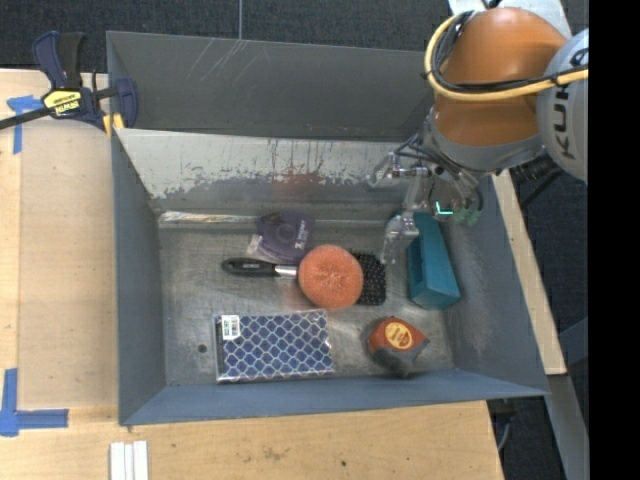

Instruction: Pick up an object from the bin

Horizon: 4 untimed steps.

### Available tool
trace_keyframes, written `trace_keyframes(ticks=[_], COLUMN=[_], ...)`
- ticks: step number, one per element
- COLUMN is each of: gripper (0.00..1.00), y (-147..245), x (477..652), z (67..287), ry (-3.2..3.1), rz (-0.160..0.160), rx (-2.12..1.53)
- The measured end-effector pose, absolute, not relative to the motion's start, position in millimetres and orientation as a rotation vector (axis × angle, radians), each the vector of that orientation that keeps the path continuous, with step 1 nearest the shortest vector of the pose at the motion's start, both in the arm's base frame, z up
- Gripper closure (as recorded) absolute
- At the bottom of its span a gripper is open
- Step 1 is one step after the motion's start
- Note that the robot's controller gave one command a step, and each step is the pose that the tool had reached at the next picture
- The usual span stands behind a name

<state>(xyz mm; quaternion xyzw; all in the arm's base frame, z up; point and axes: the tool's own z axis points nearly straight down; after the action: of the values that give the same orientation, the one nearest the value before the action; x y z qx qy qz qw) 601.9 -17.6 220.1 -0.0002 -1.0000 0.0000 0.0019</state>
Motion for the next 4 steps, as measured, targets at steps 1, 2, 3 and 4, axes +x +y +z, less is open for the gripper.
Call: trace_keyframes(ticks=[1, 2, 3, 4], gripper=[0.00, 0.00, 0.00, 0.00], y=[-17.6, 19.7, 64.1, 60.3], x=[603.4, 593.2, 585.7, 596.6], z=[224.5, 150.5, 146.3, 151.5], ry=[-3.146, -3.148, -3.124, -3.144], rz=[0.000, 0.001, 0.000, -0.002], rx=[-0.001, 0.080, 0.275, 0.152])
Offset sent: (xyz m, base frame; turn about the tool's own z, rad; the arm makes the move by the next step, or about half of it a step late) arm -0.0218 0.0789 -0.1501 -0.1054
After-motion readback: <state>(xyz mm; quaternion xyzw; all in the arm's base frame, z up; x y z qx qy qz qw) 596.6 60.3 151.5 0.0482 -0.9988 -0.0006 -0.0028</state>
